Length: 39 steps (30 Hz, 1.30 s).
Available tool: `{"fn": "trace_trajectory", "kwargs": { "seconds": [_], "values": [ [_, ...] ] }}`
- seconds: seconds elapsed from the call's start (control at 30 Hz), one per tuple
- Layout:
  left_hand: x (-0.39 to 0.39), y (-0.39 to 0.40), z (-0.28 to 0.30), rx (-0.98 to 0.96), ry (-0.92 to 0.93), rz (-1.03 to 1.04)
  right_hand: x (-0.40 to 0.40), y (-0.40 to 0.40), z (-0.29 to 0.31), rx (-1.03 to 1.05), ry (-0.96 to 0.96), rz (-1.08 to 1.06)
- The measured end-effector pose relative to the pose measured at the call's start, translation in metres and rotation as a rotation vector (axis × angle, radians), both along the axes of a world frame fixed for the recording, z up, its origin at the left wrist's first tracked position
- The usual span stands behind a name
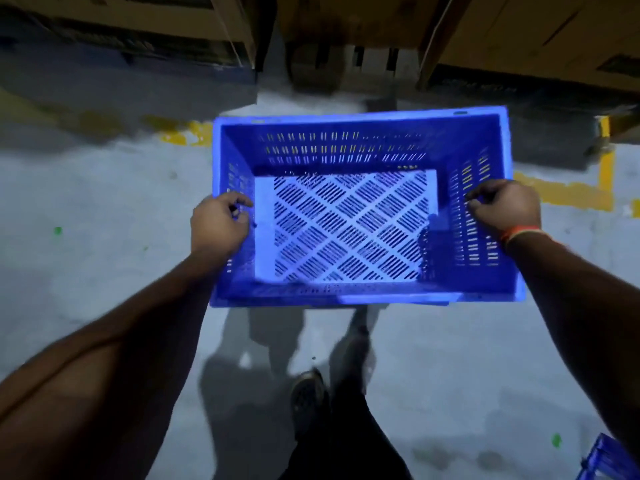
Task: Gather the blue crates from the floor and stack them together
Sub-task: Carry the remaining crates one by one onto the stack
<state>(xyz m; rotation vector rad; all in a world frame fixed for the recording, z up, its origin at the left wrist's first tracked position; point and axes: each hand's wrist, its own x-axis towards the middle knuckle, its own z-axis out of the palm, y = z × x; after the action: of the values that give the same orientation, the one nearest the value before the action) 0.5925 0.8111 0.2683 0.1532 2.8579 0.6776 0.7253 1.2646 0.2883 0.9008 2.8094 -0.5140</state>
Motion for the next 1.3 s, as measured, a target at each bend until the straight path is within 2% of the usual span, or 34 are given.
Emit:
{"fn": "trace_trajectory", "kwargs": {
  "seconds": [0.47,0.67,0.93,1.3],
  "values": [
    [0.022,-0.011,0.004,0.044,0.053,-0.027,-0.003,-0.002,0.004,0.034,-0.017,0.078],
    [0.015,-0.007,0.001,-0.061,0.075,-0.007,-0.004,-0.002,0.000,0.087,0.021,0.121],
    [0.008,0.000,0.008,-0.189,0.096,0.003,0.006,-0.014,0.009,0.032,0.020,0.082],
    [-0.015,-0.011,-0.008,-0.257,0.214,-0.059,-0.002,-0.016,-0.005,0.078,0.070,0.007]
  ]
}}
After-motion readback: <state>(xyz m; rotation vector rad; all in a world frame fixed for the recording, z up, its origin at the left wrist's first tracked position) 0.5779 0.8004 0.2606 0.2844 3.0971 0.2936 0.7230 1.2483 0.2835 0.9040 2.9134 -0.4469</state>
